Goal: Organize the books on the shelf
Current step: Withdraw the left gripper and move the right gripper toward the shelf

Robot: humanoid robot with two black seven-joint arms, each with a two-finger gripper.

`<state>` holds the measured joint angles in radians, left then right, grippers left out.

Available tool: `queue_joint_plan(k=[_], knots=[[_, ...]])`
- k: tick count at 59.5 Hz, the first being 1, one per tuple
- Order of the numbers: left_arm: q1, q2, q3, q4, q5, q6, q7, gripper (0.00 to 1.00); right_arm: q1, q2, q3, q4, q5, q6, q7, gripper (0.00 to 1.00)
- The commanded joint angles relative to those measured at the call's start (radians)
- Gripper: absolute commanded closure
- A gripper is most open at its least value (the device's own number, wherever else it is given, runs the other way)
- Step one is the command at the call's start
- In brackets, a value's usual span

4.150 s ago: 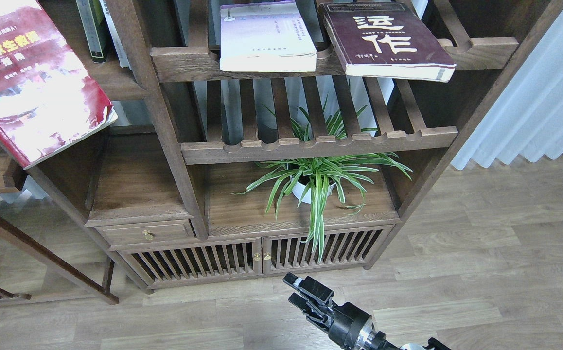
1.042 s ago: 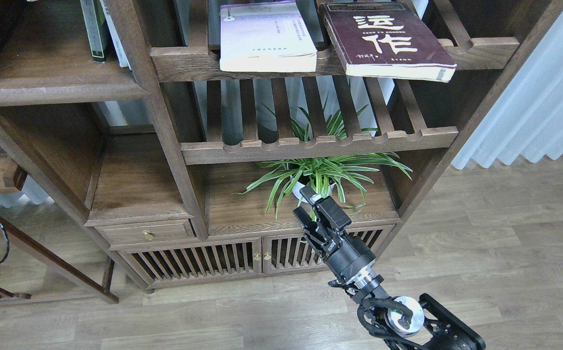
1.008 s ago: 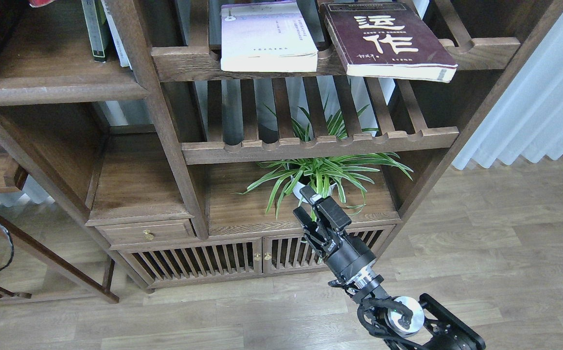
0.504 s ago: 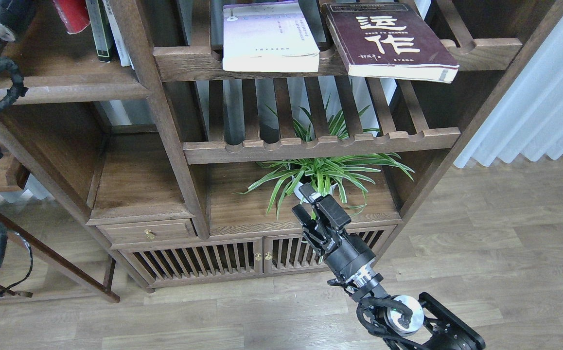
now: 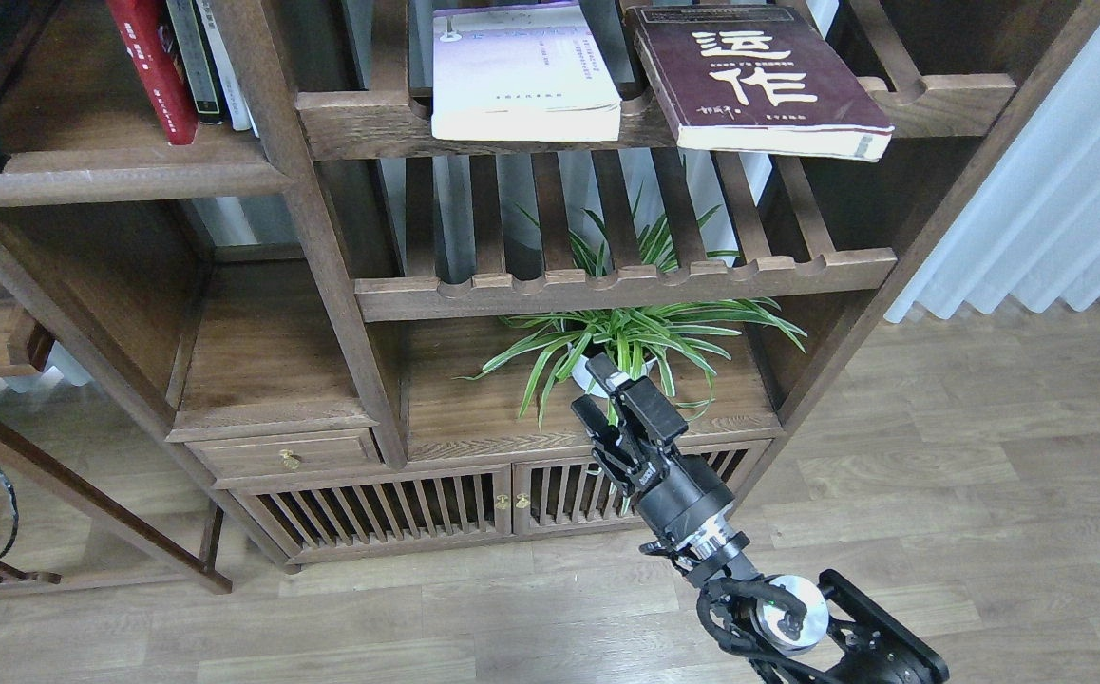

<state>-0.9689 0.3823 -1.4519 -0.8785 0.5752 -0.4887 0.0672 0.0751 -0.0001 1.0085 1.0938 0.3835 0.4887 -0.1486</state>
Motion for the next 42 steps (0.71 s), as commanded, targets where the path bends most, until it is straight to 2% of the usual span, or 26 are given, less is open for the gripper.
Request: queue_joint_plan(k=[1,6,13,23,32,42], knots=[[0.062,0.052,-0.021,-0.072,-0.023,0.0,0.002,0.01,0.002,0.0,0.007,0.001,0.0,0.0,0.003,0.14],[0.117,0.081,-0.03,-0.128,-0.048,0.0,0.002,0.01,0.002,0.0,0.007,0.005,-0.002,0.0,0.027,0.15],[0.202,0.119,-0.057,-0.198,-0.081,0.0,0.002,0.01,0.005,0.0,0.007,0.003,-0.003,0.0,0.092,0.16],[0.311,0.119,-0.108,-0.31,-0.089,0.0,0.013,0.01,0.006,0.0,0.007,0.003,-0.003,0.0,0.101,0.16],[0.446,0.119,-0.165,-0.436,-0.124,0.0,0.086,0.01,0.005,0.0,0.007,0.018,-0.006,0.0,0.101,0.16],[0.585,0.107,-0.211,-0.504,-0.21,0.0,0.158,0.01,-0.002,0.0,0.005,0.049,-0.006,0.0,0.1,0.16]])
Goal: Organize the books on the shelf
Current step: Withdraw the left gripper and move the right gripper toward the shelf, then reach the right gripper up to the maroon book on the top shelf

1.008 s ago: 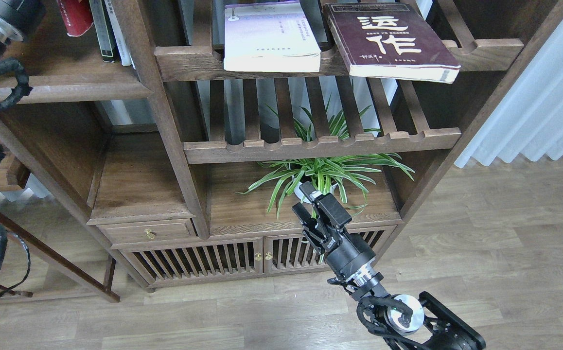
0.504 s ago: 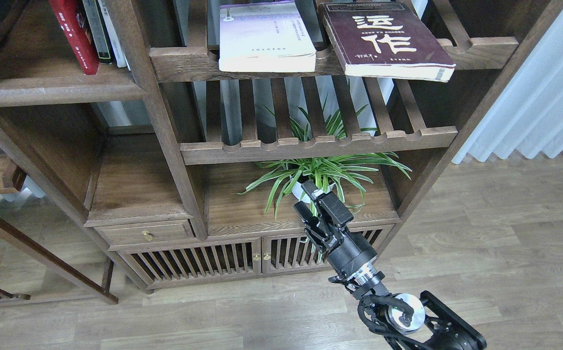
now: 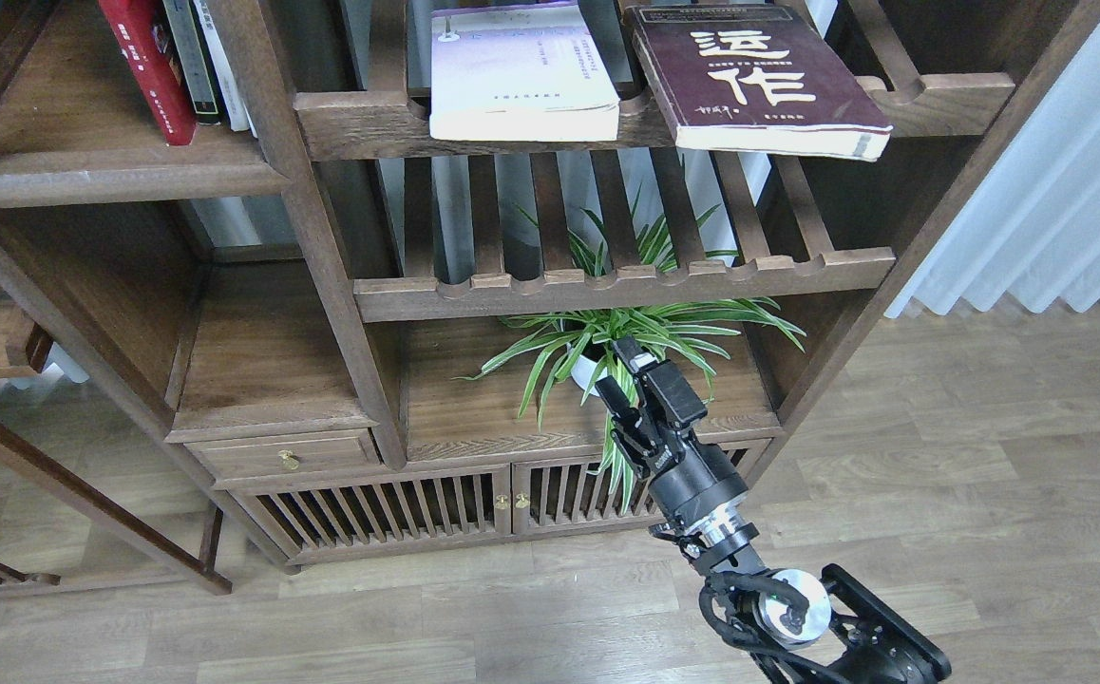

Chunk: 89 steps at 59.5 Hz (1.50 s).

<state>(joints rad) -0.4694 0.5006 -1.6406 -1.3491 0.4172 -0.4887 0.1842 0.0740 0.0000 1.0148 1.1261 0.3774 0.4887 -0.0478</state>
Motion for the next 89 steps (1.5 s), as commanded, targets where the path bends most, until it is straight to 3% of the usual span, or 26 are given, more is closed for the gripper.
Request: queue_joint_plan(k=[1,13,34,50,69,89], knots=[[0.092,-0.011,-0.024,-0.033,-0.055,0.0,0.044,0.01,0.0,0.0,-0.001,0.021,0.0,0.0,-0.001,0.16],[0.202,-0.109,-0.035,-0.033,-0.069,0.0,0.052,0.01,0.004,0.0,0.005,0.075,-0.002,0.0,-0.001,0.16],[0.198,-0.186,0.033,-0.033,-0.109,0.0,0.107,0.01,-0.002,-0.049,0.163,0.182,0.008,0.0,-0.001,0.17],[0.225,-0.238,0.145,-0.033,-0.115,0.0,0.104,0.01,0.035,-0.069,0.263,0.185,0.014,0.0,-0.001,0.24],[0.299,-0.287,0.162,-0.015,-0.121,0.0,0.095,0.01,0.072,-0.179,0.277,0.185,0.0,0.0,-0.001,0.19],[0.304,-0.289,0.151,0.001,-0.144,0.0,0.095,0.01,0.118,-0.183,0.266,0.19,-0.077,0.0,-0.006,0.14]])
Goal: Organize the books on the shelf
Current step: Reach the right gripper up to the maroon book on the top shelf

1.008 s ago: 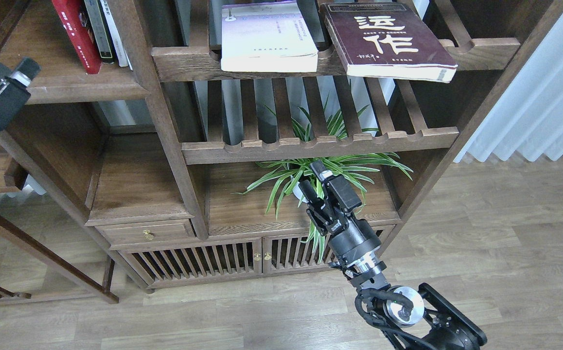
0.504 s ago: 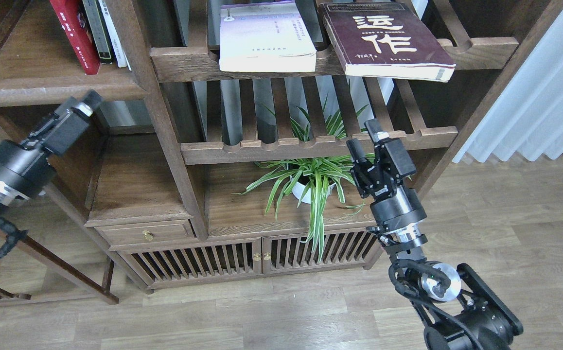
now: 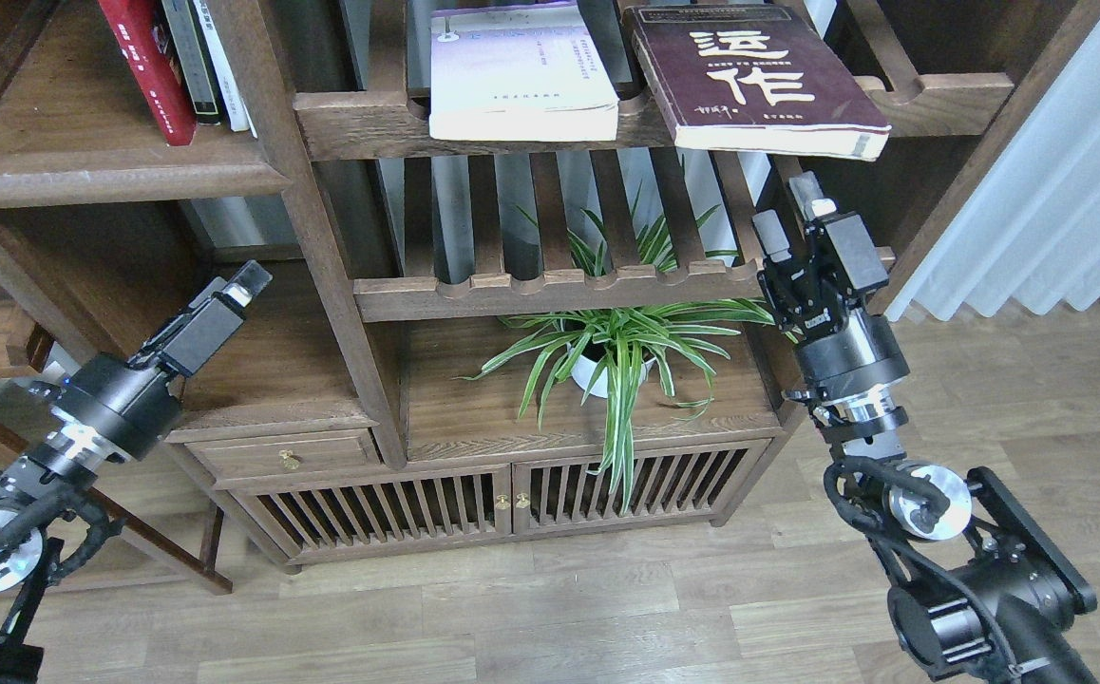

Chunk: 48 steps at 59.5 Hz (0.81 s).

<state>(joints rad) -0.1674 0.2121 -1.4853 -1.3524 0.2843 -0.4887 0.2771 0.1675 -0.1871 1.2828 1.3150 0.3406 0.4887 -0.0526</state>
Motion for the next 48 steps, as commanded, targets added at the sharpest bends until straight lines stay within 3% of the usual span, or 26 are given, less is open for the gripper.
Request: queue_joint_plan(k=[1,20,48], knots=[[0.002,0.0,-0.006,0.004,-0.011,0.0,0.002,0.01,0.03,0.005,-0.002,0.001,-0.041,0.0,-0.001,0.14],[0.003,0.001,-0.02,0.024,-0.016,0.0,0.001,0.01,0.141,0.003,0.01,-0.005,-0.041,0.0,0.005,0.15],[0.003,0.006,-0.043,0.052,-0.024,0.0,0.002,0.01,0.161,0.0,0.016,-0.046,-0.014,0.0,0.007,0.18]])
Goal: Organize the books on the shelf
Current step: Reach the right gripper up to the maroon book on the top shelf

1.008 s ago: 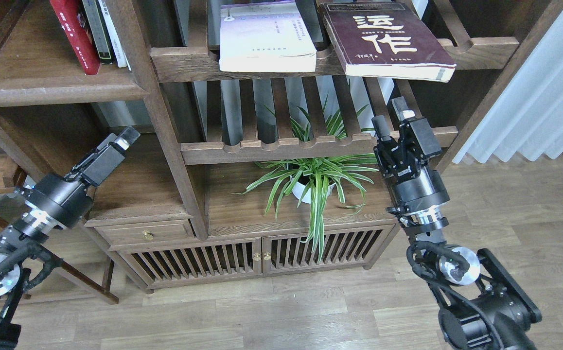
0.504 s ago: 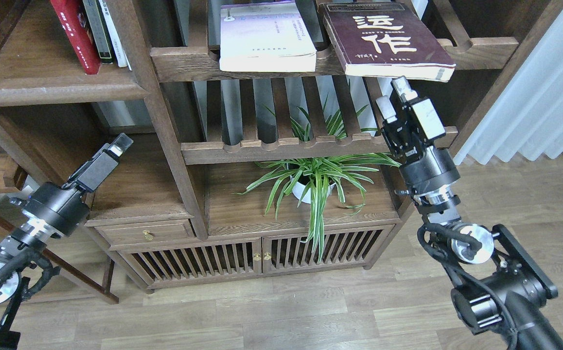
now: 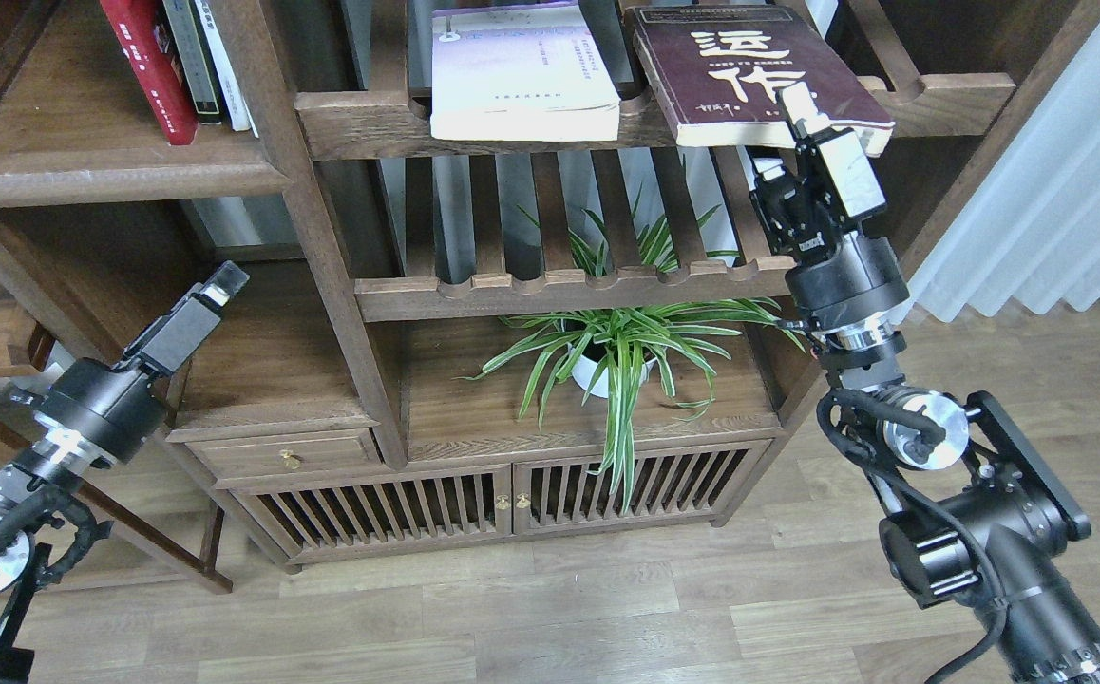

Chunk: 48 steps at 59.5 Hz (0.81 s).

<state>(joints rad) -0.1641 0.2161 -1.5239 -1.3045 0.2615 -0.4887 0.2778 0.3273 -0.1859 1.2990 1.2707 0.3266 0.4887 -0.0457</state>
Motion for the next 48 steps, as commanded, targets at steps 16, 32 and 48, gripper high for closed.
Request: queue_joint_plan(k=[16,32,48], knots=[[-0.002,0.0,-0.015,0.014,0.001,0.0,0.006,0.01,0.022,-0.001,0.025,-0.011,0.0,0.0,0.0,0.18],[0.0,0.003,-0.019,0.034,-0.001,0.0,0.006,0.0,0.041,-0.004,0.042,-0.033,-0.001,-0.096,0.0,0.18],[0.001,0.003,-0.019,0.042,-0.002,0.0,0.001,0.0,0.047,-0.009,0.042,-0.033,-0.001,-0.136,-0.002,0.23]])
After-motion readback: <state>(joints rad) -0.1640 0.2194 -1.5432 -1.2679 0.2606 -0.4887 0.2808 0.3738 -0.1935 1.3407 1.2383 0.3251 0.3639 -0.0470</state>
